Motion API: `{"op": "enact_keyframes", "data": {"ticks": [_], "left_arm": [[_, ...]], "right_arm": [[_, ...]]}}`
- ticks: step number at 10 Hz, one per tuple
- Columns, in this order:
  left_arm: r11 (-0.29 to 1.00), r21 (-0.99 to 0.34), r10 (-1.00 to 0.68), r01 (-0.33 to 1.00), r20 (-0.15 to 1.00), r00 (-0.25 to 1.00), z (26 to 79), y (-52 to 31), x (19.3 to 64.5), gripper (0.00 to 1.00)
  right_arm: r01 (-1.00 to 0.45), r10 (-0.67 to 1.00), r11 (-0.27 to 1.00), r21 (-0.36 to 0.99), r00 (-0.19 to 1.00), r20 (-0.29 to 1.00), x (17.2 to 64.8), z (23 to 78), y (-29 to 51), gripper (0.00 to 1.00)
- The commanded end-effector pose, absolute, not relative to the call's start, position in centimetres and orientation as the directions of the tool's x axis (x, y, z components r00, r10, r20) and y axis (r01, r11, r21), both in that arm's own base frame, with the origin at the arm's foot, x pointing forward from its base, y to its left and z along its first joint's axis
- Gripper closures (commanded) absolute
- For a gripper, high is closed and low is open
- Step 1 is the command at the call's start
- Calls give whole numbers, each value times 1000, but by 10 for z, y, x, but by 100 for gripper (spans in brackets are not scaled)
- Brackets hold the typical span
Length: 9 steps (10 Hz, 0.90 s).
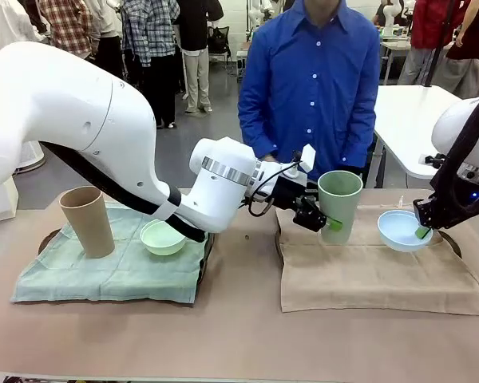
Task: Set up a tray with a mat and arrange the tableware.
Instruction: Place the Picnic Bowl and Reusable plastic cup back onto the Handle tray in front of the human's position.
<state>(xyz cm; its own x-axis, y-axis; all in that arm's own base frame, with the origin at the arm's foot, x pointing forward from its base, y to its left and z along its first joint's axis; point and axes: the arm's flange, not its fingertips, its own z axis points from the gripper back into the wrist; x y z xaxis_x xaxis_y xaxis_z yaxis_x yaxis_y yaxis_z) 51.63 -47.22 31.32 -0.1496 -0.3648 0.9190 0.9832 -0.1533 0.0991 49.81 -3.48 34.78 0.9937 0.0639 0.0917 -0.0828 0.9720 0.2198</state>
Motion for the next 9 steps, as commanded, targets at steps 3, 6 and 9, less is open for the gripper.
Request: {"op": "enact_keyframes", "data": {"ticks": [3, 6, 9], "left_arm": [[-144, 87, -325, 986, 937, -130, 297, -470, 522, 15], [-114, 38, -385, 993, 920, -79, 289, -471, 524, 0], [-78, 17, -476, 997, 878, -53, 291, -476, 521, 0]], "right_arm": [[-109, 84, 966, 235, 990, 114, 506, 341, -43, 95], [-102, 79, 964, 244, 992, 101, 507, 337, -47, 28], [-74, 53, 972, 221, 993, 102, 502, 343, -51, 0]]}}
